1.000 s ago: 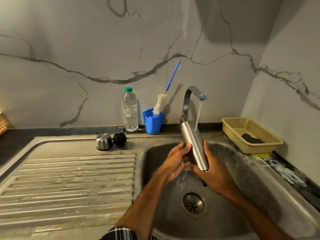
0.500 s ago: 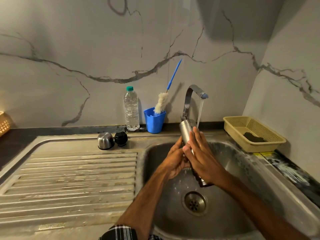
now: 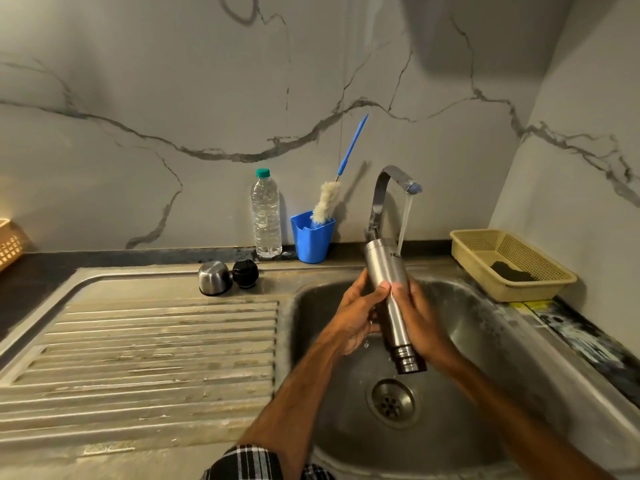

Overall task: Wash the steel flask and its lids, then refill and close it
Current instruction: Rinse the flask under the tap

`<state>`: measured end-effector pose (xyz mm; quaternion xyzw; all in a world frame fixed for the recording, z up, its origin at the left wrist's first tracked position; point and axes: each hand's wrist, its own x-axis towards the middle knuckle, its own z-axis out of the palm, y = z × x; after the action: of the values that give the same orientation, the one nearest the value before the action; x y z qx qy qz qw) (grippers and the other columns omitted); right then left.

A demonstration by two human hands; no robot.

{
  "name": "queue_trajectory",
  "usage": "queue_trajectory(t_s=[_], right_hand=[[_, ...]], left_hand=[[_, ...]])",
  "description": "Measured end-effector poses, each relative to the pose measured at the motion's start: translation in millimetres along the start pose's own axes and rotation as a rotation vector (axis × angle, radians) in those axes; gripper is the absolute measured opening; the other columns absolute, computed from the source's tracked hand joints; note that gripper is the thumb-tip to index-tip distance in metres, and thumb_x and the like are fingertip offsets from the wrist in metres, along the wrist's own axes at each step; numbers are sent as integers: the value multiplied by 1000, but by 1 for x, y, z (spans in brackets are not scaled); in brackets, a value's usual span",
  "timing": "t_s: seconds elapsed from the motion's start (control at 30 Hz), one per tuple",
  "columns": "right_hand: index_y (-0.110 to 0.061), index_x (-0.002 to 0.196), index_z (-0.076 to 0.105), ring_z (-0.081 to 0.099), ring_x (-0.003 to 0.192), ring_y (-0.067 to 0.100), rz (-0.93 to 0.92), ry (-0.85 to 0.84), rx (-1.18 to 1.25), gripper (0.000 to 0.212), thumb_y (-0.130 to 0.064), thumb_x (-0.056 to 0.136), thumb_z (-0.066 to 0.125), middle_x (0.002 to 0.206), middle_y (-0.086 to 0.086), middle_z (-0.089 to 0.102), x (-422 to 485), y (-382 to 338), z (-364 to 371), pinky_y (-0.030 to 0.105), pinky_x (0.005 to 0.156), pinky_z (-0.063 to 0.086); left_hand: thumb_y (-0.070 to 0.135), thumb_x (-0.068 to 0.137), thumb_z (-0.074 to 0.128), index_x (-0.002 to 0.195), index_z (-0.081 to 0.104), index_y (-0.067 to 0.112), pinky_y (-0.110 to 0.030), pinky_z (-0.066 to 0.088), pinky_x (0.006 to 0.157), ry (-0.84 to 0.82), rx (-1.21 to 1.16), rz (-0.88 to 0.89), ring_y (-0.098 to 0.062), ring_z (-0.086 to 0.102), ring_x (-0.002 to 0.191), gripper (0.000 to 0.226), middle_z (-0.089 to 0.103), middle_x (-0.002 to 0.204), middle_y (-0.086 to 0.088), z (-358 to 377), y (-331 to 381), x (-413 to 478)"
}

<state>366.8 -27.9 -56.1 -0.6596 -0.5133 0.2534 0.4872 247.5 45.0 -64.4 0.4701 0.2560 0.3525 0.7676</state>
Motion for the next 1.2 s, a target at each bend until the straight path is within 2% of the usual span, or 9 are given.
queue_trajectory(t_s=[0.1,0.17,0.3,0.43,0.53,0.63,0.8,1.0,1.2], right_hand=[[-29,160,6,59,121,18,-28,-11,-141,68,-52,102,35,151,9,42,-27,6,6,42,97,54],[-28,159,-1,29,148,20,-139,26,-275,68,-55,103,26,166,3,15,-26,6,5,42,118,32],[-30,159,-5,-8,152,8,-318,24,-391,61,-46,106,22,166,-11,-15,1,-5,1,34,122,3],[-34,159,6,28,147,20,-173,62,-151,69,-48,103,43,167,-2,12,42,-23,-7,43,115,32],[-23,136,50,67,101,21,74,212,139,66,-54,83,73,127,8,63,61,-42,-15,36,82,56],[-20,114,63,71,86,20,59,228,158,59,-53,70,84,103,4,71,69,-46,-18,35,73,60],[-18,113,62,69,83,13,-112,210,254,43,-31,78,83,101,1,67,61,-48,-12,16,60,54],[-21,124,60,65,102,16,-114,131,286,48,-31,81,79,118,3,64,58,-41,-12,20,70,55],[-19,140,57,46,133,10,-415,3,-323,38,-25,102,54,145,-2,52,56,-46,-36,32,113,37]], left_hand=[[29,90,71,157,28,38,-61,53,98,37,21,-16,-35,62,121,80,54,139,-13,4,0,0],[27,95,66,157,29,37,-61,52,99,33,12,-23,-35,62,122,73,55,138,-12,7,0,-1],[21,103,55,158,25,38,-52,57,93,-58,51,-9,-32,62,122,65,58,138,-15,11,-1,-5],[22,102,58,158,25,41,-58,53,99,-121,92,20,-33,62,123,68,60,138,-13,9,2,-7],[24,99,63,156,20,48,-54,55,97,-151,202,65,-29,65,120,74,63,134,-9,7,4,-8],[28,98,65,153,15,52,-43,59,92,-123,293,107,-24,67,118,78,64,134,-7,7,3,-5],[32,90,76,148,12,33,-23,57,85,-22,464,129,-10,66,107,86,56,130,2,8,-6,0],[45,80,81,142,36,25,-36,55,97,175,840,186,-15,58,117,79,56,134,1,-1,-22,7],[50,83,76,144,32,26,-40,55,98,272,932,209,-18,58,119,79,53,136,1,1,-27,8]])
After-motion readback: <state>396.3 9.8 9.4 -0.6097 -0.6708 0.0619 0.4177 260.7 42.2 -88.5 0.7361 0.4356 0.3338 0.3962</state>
